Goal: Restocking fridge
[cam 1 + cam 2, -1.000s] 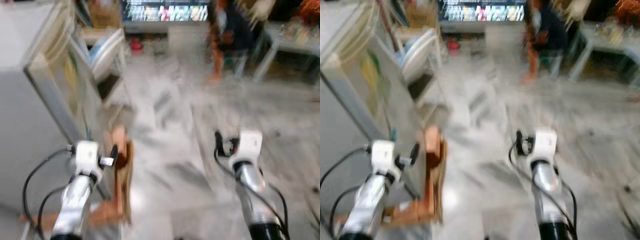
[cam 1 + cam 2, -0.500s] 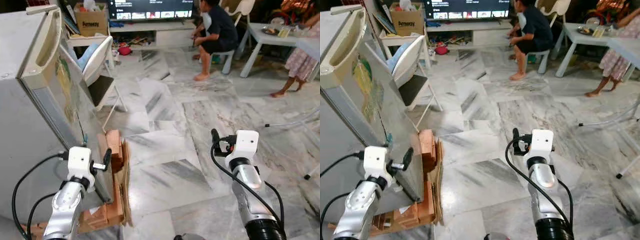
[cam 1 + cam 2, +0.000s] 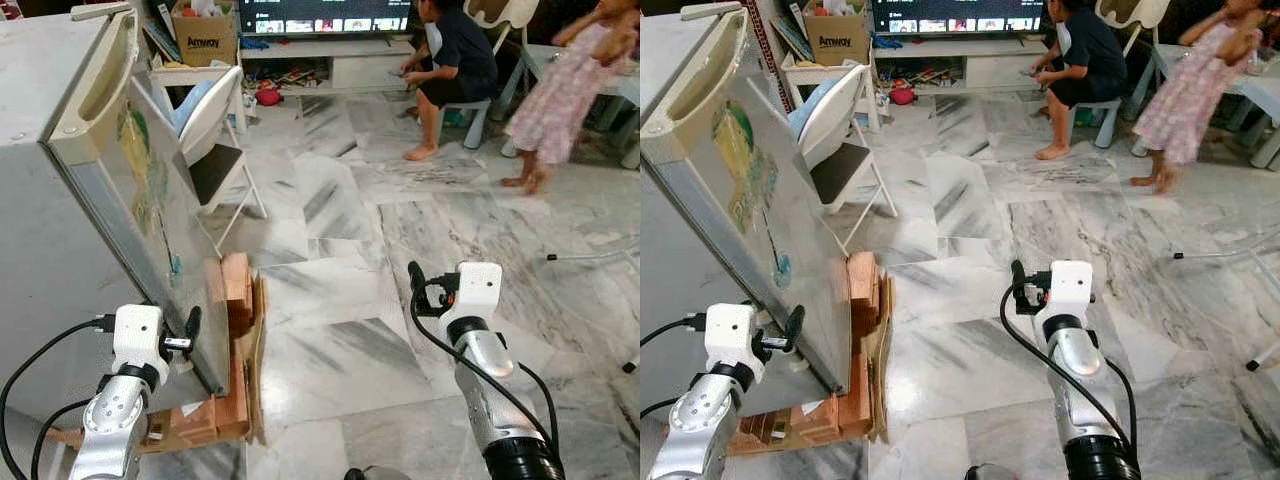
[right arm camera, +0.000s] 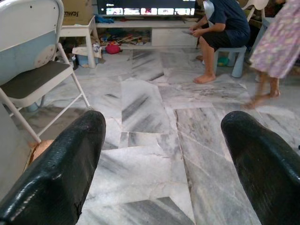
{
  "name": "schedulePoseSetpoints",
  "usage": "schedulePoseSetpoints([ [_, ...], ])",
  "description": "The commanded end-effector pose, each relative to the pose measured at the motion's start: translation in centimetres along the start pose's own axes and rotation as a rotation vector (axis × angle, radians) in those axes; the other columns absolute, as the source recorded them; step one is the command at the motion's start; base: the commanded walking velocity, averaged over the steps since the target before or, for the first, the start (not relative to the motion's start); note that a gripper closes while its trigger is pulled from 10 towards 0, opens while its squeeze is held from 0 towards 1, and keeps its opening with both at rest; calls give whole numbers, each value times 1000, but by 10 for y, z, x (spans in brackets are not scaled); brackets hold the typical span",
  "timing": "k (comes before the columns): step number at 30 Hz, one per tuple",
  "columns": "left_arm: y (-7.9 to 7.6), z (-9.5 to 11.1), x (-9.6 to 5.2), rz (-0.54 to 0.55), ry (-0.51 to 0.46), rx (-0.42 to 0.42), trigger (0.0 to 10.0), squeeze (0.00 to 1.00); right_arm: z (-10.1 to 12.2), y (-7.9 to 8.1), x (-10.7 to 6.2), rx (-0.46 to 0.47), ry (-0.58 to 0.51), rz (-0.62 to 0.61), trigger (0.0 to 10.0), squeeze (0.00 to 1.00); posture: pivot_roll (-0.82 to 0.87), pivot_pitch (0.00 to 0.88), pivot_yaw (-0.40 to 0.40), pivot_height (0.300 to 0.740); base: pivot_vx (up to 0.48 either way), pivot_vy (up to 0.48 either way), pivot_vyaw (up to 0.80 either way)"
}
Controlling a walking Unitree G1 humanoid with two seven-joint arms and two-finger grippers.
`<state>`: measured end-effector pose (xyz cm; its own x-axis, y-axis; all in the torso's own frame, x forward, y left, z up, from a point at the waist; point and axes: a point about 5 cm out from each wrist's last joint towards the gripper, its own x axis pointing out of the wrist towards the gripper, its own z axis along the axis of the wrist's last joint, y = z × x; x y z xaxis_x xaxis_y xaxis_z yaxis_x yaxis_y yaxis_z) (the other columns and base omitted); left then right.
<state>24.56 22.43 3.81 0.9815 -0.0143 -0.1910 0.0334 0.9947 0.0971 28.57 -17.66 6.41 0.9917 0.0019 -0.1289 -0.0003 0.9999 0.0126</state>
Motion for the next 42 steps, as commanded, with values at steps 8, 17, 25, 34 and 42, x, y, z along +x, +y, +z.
schedulePoseSetpoints([
  [8, -2, 11, 20, 12, -16, 13, 10000, 0, -5, -1, 0, -5, 33, -2, 10000, 0, 30, 0, -26, 740, 0, 0, 0],
  [17, 0, 14, 29, 54, -7, 22, 10000, 0, -8, 0, -4, -4, 44, 3, 10000, 0, 26, 0, -24, 740, 0, 0, 0],
  [25, -5, 0, 13, -8, 14, 40, 10000, 0, -7, 2, -5, -21, 38, 34, 10000, 0, 31, 0, -29, 740, 0, 0, 128],
  [34, -7, 0, 13, -6, 12, 31, 10000, 0, -7, 7, -6, -16, 32, 55, 10000, 0, 29, 0, -29, 740, 0, -306, 767],
  [42, -1, 1, 15, -15, 18, 61, 10000, 0, -6, 3, -4, -12, 34, 30, 10000, 0, 25, 0, -25, 740, 0, -71, 139],
])
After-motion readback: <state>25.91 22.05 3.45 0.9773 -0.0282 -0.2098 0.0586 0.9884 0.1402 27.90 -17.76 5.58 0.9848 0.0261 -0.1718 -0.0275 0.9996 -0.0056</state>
